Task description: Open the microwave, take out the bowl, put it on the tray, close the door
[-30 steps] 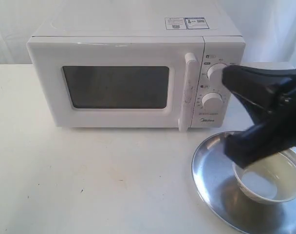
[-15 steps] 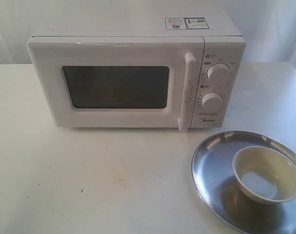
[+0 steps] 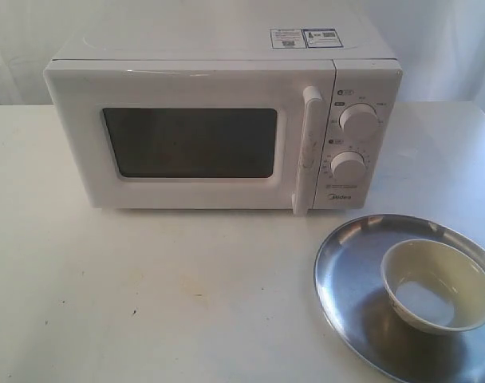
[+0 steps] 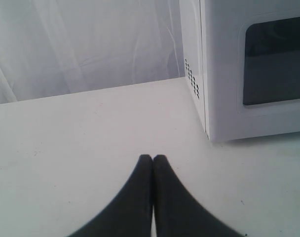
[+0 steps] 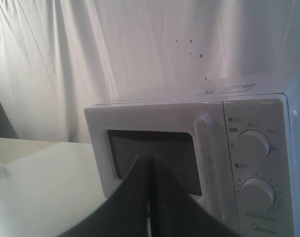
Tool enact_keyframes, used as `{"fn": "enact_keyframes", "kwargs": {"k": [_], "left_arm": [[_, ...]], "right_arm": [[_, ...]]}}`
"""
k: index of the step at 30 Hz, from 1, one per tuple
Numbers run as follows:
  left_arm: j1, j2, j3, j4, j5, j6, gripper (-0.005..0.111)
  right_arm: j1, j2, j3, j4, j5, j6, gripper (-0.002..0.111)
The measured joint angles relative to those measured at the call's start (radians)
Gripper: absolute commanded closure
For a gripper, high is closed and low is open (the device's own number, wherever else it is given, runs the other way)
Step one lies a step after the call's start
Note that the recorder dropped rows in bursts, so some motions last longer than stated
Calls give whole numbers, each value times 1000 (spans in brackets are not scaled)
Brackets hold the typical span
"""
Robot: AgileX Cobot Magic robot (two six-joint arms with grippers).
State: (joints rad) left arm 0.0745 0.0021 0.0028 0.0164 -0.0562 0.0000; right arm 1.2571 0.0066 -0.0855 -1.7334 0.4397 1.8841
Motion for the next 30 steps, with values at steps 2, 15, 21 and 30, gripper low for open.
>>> {"fn": "enact_keyframes", "kwargs": {"k": [2,15,21,30], "left_arm": [[0,0,0,0,0,0,107],[0,0,0,0,0,0,107],[0,0,0,0,0,0,107],[0,0,0,0,0,0,107]], "right_arm": [[0,0,0,0,0,0,108],[0,0,26,0,39,-30,108],[-159,0,80,2,-11,29,108],[-495,0,80,2,-252,1,108]]}}
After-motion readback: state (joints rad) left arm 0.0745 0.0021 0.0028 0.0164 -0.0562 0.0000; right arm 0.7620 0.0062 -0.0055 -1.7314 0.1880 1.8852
